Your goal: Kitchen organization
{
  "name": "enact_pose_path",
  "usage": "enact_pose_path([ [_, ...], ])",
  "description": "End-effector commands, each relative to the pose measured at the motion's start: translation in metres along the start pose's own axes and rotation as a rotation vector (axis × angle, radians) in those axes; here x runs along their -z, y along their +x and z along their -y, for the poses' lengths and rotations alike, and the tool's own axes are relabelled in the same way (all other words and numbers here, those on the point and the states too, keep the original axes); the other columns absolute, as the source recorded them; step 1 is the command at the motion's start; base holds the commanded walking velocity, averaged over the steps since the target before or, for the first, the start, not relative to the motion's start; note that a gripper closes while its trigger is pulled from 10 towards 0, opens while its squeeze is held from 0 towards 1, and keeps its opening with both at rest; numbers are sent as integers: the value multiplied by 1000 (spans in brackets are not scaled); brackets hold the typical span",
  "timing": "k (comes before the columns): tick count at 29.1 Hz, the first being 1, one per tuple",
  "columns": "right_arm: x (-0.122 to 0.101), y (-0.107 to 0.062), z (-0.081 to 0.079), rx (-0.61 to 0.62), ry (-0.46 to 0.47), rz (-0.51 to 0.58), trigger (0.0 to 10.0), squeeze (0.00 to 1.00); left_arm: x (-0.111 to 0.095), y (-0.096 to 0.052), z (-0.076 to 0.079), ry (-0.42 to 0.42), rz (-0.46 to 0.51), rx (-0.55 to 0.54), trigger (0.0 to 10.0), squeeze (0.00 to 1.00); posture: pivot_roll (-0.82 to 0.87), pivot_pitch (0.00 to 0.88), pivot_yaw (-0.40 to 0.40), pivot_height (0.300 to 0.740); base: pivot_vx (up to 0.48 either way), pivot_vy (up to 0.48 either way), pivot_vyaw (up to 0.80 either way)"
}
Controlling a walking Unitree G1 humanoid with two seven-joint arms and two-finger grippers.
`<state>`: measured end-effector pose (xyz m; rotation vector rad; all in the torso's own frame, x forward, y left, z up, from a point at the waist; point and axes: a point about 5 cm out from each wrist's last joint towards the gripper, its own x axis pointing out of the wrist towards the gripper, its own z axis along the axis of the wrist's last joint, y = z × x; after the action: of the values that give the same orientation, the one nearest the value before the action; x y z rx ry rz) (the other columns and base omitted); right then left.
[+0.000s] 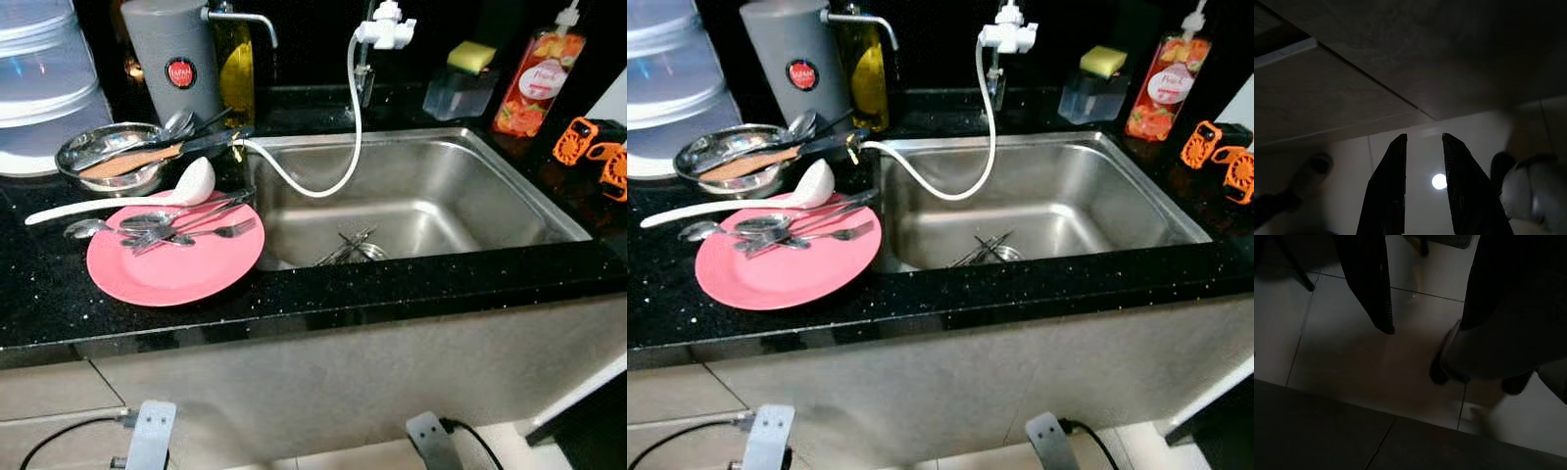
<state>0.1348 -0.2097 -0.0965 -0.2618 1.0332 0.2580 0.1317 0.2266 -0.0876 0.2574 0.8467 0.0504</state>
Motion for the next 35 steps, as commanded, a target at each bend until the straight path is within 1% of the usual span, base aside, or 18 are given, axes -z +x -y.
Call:
enact_pose_path([
  [1, 2, 0, -3, 5, 33, 2, 10000, 0, 2, -1, -2, 38, -8, 18, 10000, 0, 110, 0, 12, 740, 0, 0, 0],
  [2, 1, 1, -6, -3, 36, 7, 10000, 0, 1, 0, -2, 38, -3, 20, 10000, 0, 116, 0, 15, 740, 0, 0, 0],
  [3, 2, 1, -10, -16, 20, 4, 10000, 0, -2, 1, -3, 26, 3, 11, 10000, 0, 119, 0, 18, 740, 0, 0, 0],
  [5, 4, 1, -12, -20, 20, -6, 10000, 0, -8, 4, -3, 18, 19, 7, 10000, 0, 126, 0, 13, 740, 0, 0, 0],
  [6, 4, 1, -13, -29, 14, -8, 10000, 0, -15, 6, -2, 41, 42, 21, 10000, 0, 126, 0, 13, 740, 0, 0, 0],
  [9, 4, 1, -13, -33, 9, -7, 10000, 0, -17, 6, -1, 48, 47, 24, 10000, 0, 126, 0, 13, 740, 0, 0, 0],
  [11, -3, 3, -12, -28, 1, 10, 10000, 0, -23, 9, -3, 40, 53, 16, 10000, 0, 137, 0, 13, 740, 0, 0, 0],
  [13, -10, 5, -11, -18, 8, 27, 10000, 0, -25, 11, -2, 57, 48, 23, 10000, 0, 129, 0, 19, 740, 0, 0, 0],
  [15, -16, 6, -11, -16, 11, 43, 10000, 0, -23, 10, 0, 83, 37, 37, 10000, 0, 126, 0, 23, 740, 0, 0, 0],
  [18, -20, 7, -11, -18, 12, 51, 10000, 0, -22, 11, 1, 90, 32, 42, 10000, 0, 131, 0, 23, 740, 0, 0, 0],
  [23, -15, 6, -14, -24, -13, 30, 10000, 0, -22, 11, 0, 87, 24, 37, 10000, 0, 142, 0, 19, 740, 0, 0, 0],
  [28, -10, 5, -13, -27, -29, 8, 10000, 0, -16, 9, 1, 90, 4, 35, 10000, 0, 145, 0, 15, 740, 0, 0, 0],
  [35, -10, 5, -14, -30, -44, 7, 10000, 0, -12, 8, 0, 91, -11, 27, 10000, 0, 161, 0, 1, 740, 0, 0, 0],
])
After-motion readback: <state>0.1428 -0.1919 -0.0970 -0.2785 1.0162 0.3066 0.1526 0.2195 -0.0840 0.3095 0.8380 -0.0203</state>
